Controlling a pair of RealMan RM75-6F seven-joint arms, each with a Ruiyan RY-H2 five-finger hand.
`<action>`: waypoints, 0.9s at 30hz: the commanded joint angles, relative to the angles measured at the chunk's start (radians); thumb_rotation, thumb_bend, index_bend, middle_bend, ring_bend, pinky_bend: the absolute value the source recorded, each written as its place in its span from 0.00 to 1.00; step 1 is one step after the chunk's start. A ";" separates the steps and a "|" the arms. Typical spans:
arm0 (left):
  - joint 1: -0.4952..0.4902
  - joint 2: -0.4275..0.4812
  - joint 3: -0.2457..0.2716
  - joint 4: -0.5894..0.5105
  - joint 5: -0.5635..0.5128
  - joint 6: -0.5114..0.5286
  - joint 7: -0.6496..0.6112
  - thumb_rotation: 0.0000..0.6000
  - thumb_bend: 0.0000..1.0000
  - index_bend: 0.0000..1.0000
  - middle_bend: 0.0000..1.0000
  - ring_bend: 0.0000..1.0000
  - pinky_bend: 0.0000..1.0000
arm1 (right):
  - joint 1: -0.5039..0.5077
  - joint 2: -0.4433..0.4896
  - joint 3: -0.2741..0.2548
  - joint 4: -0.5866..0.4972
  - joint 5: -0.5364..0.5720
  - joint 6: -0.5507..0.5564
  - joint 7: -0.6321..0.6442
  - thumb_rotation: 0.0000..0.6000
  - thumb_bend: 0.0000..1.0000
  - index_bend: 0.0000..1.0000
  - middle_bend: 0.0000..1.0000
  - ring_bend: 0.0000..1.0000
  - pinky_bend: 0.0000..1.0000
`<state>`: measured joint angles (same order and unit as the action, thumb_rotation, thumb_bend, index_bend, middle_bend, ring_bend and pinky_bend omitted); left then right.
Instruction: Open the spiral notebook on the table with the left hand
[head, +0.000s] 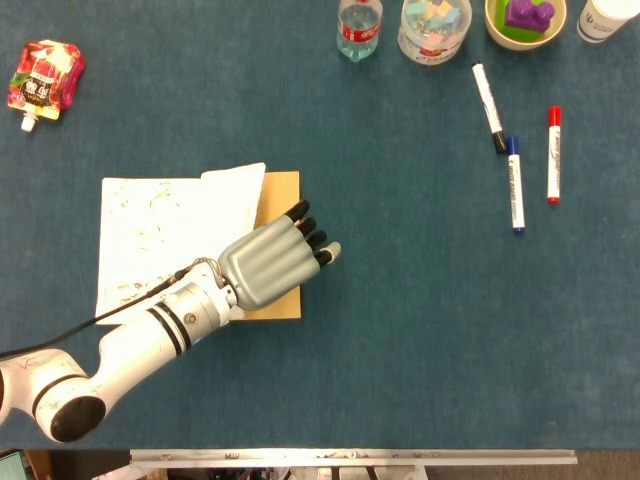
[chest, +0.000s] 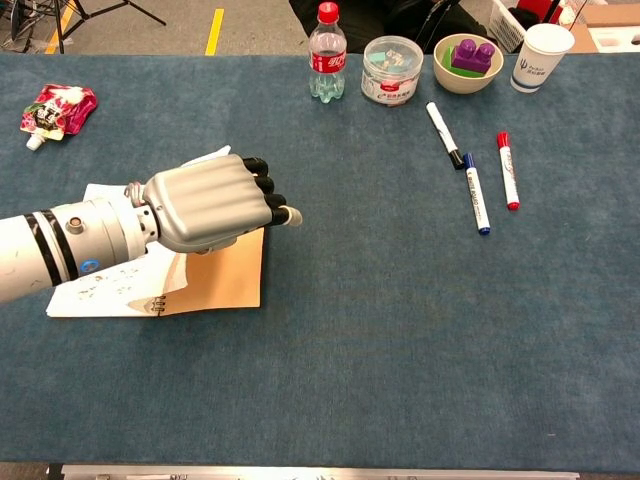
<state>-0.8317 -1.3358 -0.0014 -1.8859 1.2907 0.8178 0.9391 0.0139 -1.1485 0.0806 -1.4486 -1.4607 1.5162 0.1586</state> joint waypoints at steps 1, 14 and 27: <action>-0.001 0.020 0.003 -0.017 -0.009 0.016 0.010 1.00 0.38 0.18 0.30 0.27 0.21 | 0.000 0.001 0.002 0.000 0.001 0.001 0.001 1.00 0.39 0.35 0.28 0.22 0.31; 0.081 0.201 0.091 -0.085 -0.018 0.122 -0.019 1.00 0.38 0.18 0.30 0.25 0.21 | 0.004 0.001 0.002 0.001 -0.005 -0.005 0.006 1.00 0.39 0.35 0.28 0.22 0.31; 0.148 0.168 0.137 0.007 0.007 0.133 -0.143 1.00 0.38 0.18 0.29 0.22 0.21 | 0.000 0.009 0.002 -0.015 -0.012 0.006 0.000 1.00 0.39 0.35 0.28 0.22 0.31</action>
<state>-0.6976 -1.1554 0.1338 -1.8869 1.2779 0.9429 0.8320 0.0142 -1.1394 0.0823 -1.4635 -1.4724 1.5221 0.1587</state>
